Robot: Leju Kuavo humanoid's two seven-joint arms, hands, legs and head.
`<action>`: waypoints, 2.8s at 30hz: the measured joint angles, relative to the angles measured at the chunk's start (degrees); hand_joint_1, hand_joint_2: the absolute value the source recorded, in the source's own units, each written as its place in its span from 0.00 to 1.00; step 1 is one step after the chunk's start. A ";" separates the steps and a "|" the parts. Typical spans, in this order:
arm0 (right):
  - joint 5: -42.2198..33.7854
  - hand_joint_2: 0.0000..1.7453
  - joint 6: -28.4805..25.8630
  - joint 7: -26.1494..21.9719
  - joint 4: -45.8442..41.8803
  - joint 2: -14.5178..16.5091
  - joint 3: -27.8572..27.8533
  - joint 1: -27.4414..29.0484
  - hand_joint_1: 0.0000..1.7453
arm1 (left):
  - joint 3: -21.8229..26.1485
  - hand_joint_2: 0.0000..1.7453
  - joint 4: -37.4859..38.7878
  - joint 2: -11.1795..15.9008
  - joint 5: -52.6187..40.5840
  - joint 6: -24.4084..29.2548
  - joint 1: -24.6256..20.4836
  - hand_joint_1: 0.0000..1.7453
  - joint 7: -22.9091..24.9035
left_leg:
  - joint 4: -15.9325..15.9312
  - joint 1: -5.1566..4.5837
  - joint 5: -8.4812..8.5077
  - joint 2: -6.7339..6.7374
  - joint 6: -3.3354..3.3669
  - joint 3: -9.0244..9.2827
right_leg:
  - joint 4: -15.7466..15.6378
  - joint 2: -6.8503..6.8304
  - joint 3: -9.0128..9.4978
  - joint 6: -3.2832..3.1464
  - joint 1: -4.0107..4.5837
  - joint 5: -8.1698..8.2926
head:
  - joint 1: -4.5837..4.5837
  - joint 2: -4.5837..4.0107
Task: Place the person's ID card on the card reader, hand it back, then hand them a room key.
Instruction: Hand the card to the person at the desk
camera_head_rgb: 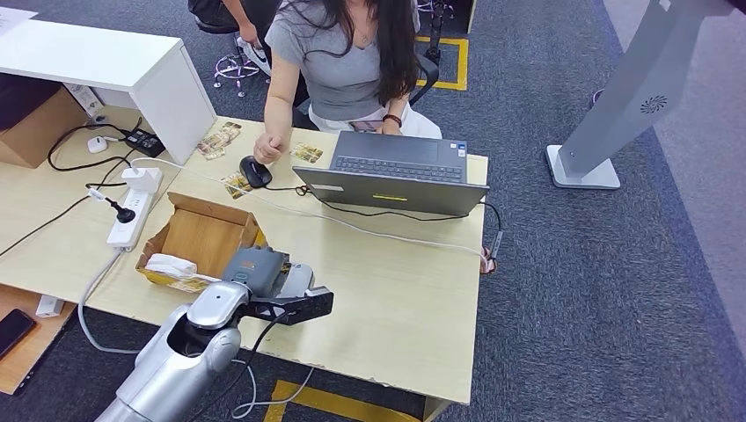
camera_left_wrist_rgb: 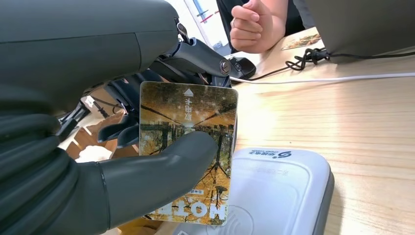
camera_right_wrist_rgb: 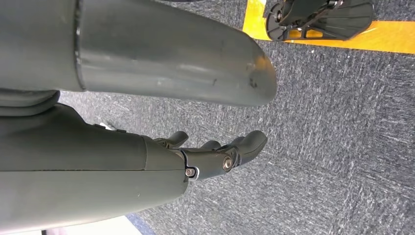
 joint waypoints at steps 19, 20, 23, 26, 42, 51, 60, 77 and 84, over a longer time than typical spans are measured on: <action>1.98 0.00 0.23 -2.02 0.26 -0.03 -0.19 0.12 0.00 | 0.47 1.00 -11.24 -2.31 8.13 0.66 -15.30 1.00 -2.77 | 0.02 0.00 0.02 -0.03 -0.01 0.01 | 0.02 -0.02 0.03 0.00 0.01 0.02 | 0.01 0.00; 2.06 0.00 0.16 -2.03 0.37 -0.03 -0.19 0.07 0.00 | 0.59 1.00 -11.32 -2.34 8.09 0.59 -16.32 1.00 -2.64 | 0.02 0.01 0.03 -0.03 -0.02 0.00 | 0.02 -0.02 0.02 0.00 0.01 0.02 | 0.01 0.00; 2.54 0.00 -0.15 -2.03 0.81 -0.10 -0.15 -0.32 0.00 | 1.12 1.00 -11.22 -2.32 7.58 0.17 -19.94 1.00 -1.85 | 0.02 0.01 0.03 -0.04 -0.02 -0.01 | 0.02 -0.03 0.01 0.00 0.02 0.02 | 0.00 0.00; 3.08 0.00 -0.40 -1.96 1.40 -0.26 0.03 -0.81 0.00 | 1.86 1.00 -10.62 -2.28 6.57 -0.74 -23.85 1.00 -0.70 | 0.02 0.01 0.03 -0.04 -0.02 -0.01 | 0.02 -0.02 0.01 0.00 0.01 0.02 | 0.01 0.00; 3.94 0.00 -0.78 -1.86 3.14 -0.79 1.45 -1.76 0.00 | 3.83 1.00 -6.79 -2.04 3.98 -1.41 -28.41 0.45 0.89 | 0.02 0.01 0.02 -0.03 -0.02 -0.02 | 0.02 -0.02 0.01 0.00 0.01 0.02 | 0.00 0.00; 3.95 0.00 -0.87 -1.56 3.33 -0.85 1.69 -1.87 0.00 | 4.63 1.00 -4.67 -1.30 3.00 -0.86 -27.93 0.00 0.75 | 0.02 0.01 0.02 -0.04 -0.02 -0.02 | 0.02 -0.02 0.02 0.00 0.01 0.02 | 0.00 0.00; 3.56 0.00 -0.85 -1.40 3.38 -0.85 1.77 -1.80 0.00 | 5.10 1.00 -5.76 -1.22 4.77 3.09 -24.39 0.00 -3.71 | 0.02 0.00 0.02 -0.05 -0.01 -0.03 | 0.02 -0.03 0.02 0.00 0.01 0.01 | -0.01 0.00; 0.69 0.00 -0.69 -3.73 2.08 -0.84 0.94 1.36 0.00 | 8.74 1.00 -27.70 3.42 16.51 16.28 2.65 0.00 -21.22 | -0.02 -0.04 -0.30 0.17 0.00 0.02 | 0.02 0.13 0.04 0.05 -0.02 -0.28 | -0.01 0.00; 1.80 0.00 1.63 -3.93 -2.10 0.02 -1.64 2.94 0.00 | 13.17 1.00 -33.02 5.07 15.90 20.46 19.16 0.00 -24.86 | -0.03 -0.03 -0.35 0.15 0.00 0.02 | 0.01 0.05 0.02 0.04 -0.02 -0.38 | 0.00 0.00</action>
